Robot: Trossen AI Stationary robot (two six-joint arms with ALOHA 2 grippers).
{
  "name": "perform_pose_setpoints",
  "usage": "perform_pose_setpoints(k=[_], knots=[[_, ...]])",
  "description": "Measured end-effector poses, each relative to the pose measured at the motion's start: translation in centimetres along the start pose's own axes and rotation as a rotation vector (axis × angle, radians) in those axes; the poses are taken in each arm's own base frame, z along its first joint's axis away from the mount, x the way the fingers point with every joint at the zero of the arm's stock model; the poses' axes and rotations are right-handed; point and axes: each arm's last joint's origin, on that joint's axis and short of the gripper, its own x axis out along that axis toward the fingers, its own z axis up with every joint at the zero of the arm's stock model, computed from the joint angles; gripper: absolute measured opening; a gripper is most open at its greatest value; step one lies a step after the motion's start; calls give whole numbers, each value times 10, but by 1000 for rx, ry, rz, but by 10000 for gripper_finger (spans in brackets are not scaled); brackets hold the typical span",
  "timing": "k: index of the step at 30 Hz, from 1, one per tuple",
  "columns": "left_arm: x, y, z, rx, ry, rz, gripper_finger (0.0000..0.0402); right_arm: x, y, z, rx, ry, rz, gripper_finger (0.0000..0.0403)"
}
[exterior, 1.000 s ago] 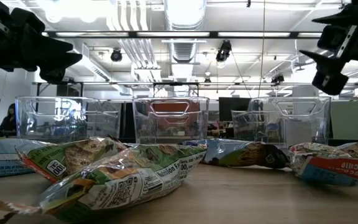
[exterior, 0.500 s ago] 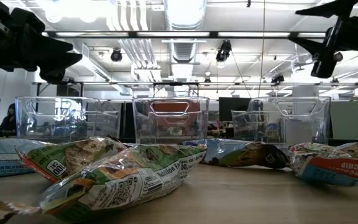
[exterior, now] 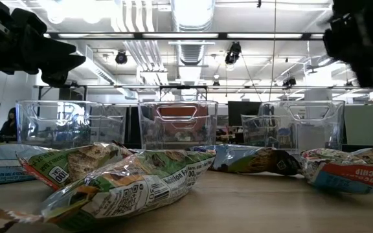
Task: Pick and place Granola Bars by type
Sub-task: Put the red granola bar into the right transparent container
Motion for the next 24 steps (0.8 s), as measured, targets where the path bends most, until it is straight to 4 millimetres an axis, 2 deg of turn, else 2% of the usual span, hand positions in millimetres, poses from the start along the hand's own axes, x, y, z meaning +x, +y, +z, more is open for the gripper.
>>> perform_pose_setpoints(k=[5, 10, 14, 19, 24], knots=[[0, 0, 0, 0, 0, 0, 163, 3, 5, -20, 41, 176, -551, 233], [0, 0, 0, 0, 0, 0, 163, 15, 9, -38, 20, 276, -847, 233], [0, 0, 0, 0, 0, 0, 163, 27, -6, -52, 42, 282, -1063, 233], [0, 0, 0, 0, 0, 0, 163, 41, -28, -68, 23, 322, -1250, 233], [0, 0, 0, 0, 0, 0, 163, 54, -37, -77, -47, 367, -1264, 233]])
